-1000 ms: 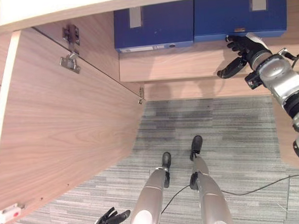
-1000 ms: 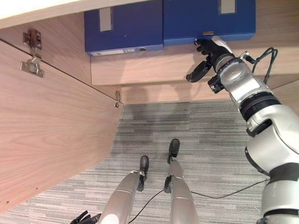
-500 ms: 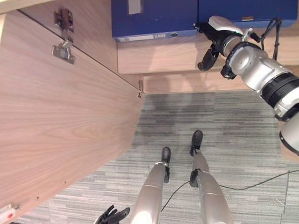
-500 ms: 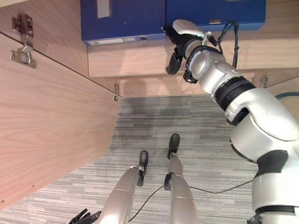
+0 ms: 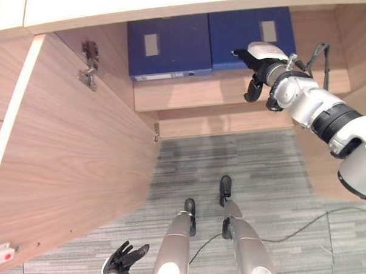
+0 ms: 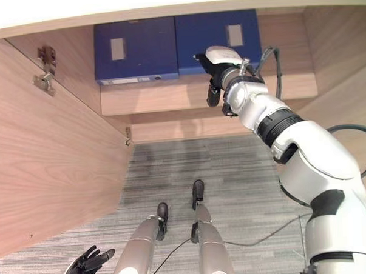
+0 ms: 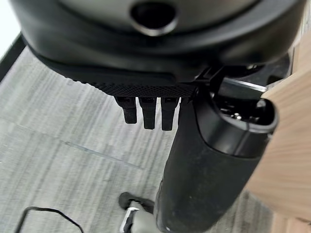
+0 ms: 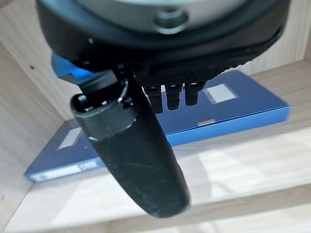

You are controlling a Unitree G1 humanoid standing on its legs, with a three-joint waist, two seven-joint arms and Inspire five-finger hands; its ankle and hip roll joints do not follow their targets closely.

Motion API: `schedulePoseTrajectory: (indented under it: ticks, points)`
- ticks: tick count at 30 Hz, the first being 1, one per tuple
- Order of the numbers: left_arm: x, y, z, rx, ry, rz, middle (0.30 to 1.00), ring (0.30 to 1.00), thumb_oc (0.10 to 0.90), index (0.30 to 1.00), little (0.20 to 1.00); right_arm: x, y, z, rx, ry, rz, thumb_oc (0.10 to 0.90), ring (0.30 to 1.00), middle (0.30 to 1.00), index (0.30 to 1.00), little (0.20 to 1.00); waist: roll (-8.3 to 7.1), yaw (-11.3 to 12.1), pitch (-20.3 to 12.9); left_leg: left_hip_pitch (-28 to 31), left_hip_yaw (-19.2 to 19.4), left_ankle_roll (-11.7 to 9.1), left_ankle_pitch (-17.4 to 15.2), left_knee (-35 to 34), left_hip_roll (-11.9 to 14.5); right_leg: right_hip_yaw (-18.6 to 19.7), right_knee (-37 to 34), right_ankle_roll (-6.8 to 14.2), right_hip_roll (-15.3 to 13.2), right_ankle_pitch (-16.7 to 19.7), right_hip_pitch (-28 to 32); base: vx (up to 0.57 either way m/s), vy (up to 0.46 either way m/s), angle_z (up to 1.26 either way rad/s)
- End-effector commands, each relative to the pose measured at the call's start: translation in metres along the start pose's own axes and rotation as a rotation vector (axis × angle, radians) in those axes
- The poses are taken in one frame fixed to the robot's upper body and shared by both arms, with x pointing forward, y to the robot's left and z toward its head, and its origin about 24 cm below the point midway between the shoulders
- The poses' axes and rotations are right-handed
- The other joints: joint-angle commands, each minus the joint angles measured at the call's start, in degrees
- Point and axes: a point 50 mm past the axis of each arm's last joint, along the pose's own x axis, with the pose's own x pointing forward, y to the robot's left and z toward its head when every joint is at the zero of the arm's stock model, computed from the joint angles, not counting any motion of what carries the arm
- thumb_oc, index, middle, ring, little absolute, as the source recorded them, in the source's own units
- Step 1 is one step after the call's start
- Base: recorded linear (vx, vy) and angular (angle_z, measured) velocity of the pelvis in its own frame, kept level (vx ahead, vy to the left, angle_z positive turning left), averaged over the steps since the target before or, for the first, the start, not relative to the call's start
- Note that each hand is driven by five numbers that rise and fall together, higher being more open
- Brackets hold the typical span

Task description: Put the empty folder in the office cabinet

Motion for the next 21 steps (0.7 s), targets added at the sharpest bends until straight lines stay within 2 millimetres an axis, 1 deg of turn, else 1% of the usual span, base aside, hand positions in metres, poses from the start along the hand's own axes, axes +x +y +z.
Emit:
schedulePoseTrajectory:
  ticks: [1,2,4,5,7,9,13,15,17,19,20,21]
  points:
    - [-0.009,0.027,-0.024,0.031,0.095,0.082,0.900,0.900,0.800,0.900,0.900,-0.002,-0.053,0.019,-0.087,-0.075,-0.164,0.800,0.900,0.900,0.900,0.900,3.06,1.4,2.3,20.9,-2.2,-4.1,13.2,-24.8,0.4,3.0,-2.9,-2.3,-1.3,2.9,5.8,-0.14,0.073,0.00]
    - [-0.009,0.026,-0.027,0.036,0.115,0.089,0.900,0.900,0.800,0.900,0.900,-0.002,-0.047,0.018,-0.098,-0.079,-0.159,0.800,0.900,0.900,0.900,0.900,3.08,0.9,2.3,22.0,-2.1,-4.1,13.2,-24.1,0.0,3.2,-3.1,-2.3,-1.4,2.8,6.8,-0.15,0.069,-0.14]
    - [-0.008,0.024,-0.027,0.040,0.121,0.082,0.900,0.900,0.800,0.900,0.900,-0.002,-0.044,0.019,-0.119,-0.085,-0.154,0.800,0.900,0.900,0.900,0.900,3.06,0.6,2.2,22.6,-2.2,-4.2,13.1,-23.7,-0.3,3.2,-3.4,-2.4,-1.4,2.7,7.5,-0.14,0.068,-0.39]
    - [-0.007,0.021,-0.028,0.034,0.129,0.078,0.900,0.900,0.800,0.900,0.900,-0.003,-0.041,0.018,-0.161,-0.092,-0.150,0.800,0.900,0.900,0.900,0.900,3.18,0.1,1.4,23.3,-2.0,-4.1,12.8,-23.3,-0.5,3.1,-3.9,-2.4,-1.6,2.5,8.0,-0.12,0.069,-0.08]
    - [-0.007,0.018,-0.031,0.033,0.142,0.074,0.900,0.900,0.800,0.900,0.900,-0.005,-0.033,0.017,-0.163,-0.107,-0.136,0.800,0.900,0.900,0.900,0.900,3.03,-0.3,0.5,24.1,-1.8,-4.0,12.8,-22.9,-0.9,3.3,-4.5,-2.5,-1.5,2.2,8.8,-0.13,0.077,0.15]
    - [-0.008,0.019,-0.036,0.031,0.164,0.079,0.900,0.900,0.800,0.900,0.900,-0.008,-0.019,0.006,-0.119,-0.090,-0.102,0.800,0.900,0.900,0.900,0.900,2.92,-0.4,-0.6,24.7,-1.6,-3.9,12.8,-22.6,-1.2,3.2,-4.9,-2.6,-1.4,2.0,9.4,-0.11,0.063,-0.06]
    - [-0.013,0.022,-0.054,0.038,0.241,0.093,0.900,0.900,0.800,0.900,0.900,-0.020,0.030,-0.008,0.049,-0.096,0.025,0.800,0.900,0.900,0.900,0.900,1.84,-0.7,-3.6,26.6,-1.5,-3.7,12.5,-23.1,-1.7,2.9,-5.8,-2.9,-1.0,1.3,10.2,-0.08,0.041,-0.17]
    - [-0.016,0.021,-0.063,0.044,0.282,0.091,0.900,0.900,0.800,0.900,0.900,-0.028,0.054,-0.013,0.183,-0.094,0.065,0.800,0.900,0.900,0.900,0.900,1.28,-1.0,-5.2,27.5,-1.2,-3.7,12.4,-23.7,-1.6,2.7,-6.4,-2.9,-0.8,1.2,10.3,-0.05,0.041,-0.10]
    - [-0.018,0.018,-0.069,0.052,0.306,0.083,0.900,0.900,0.800,0.900,0.900,-0.039,0.077,-0.018,0.288,-0.090,0.107,0.800,0.900,0.900,0.900,0.900,0.58,-1.2,-6.9,28.3,-0.8,-3.7,12.4,-24.4,-1.6,2.4,-6.8,-3.0,-0.5,0.7,10.3,-0.04,0.022,-0.19]
    - [-0.020,0.019,-0.074,0.048,0.325,0.086,0.900,0.900,0.800,0.900,0.900,-0.050,0.099,-0.022,0.400,-0.079,0.143,0.800,0.900,0.900,0.900,0.900,0.20,-1.2,-8.4,29.0,-0.6,-3.5,12.4,-25.0,-1.7,1.9,-6.8,-3.1,-0.3,0.2,10.2,-0.04,0.022,-0.17]
    - [-0.020,0.019,-0.074,0.049,0.326,0.086,0.900,0.900,0.800,0.900,0.900,-0.051,0.099,-0.022,0.401,-0.079,0.144,0.800,0.900,0.900,0.900,0.900,0.18,-1.2,-8.4,29.0,-0.6,-3.5,12.4,-25.0,-1.7,1.9,-6.8,-3.1,-0.3,0.2,10.2,-0.05,0.026,-0.09]
    - [-0.021,0.018,-0.077,0.046,0.338,0.087,0.900,0.900,0.800,0.900,0.900,-0.058,0.112,-0.024,0.484,-0.064,0.154,0.800,0.900,0.900,0.900,0.900,0.02,-1.4,-9.2,29.3,-0.4,-3.5,12.4,-25.3,-1.7,1.7,-6.8,-3.1,-0.2,0.1,10.2,-0.05,0.033,-0.08]
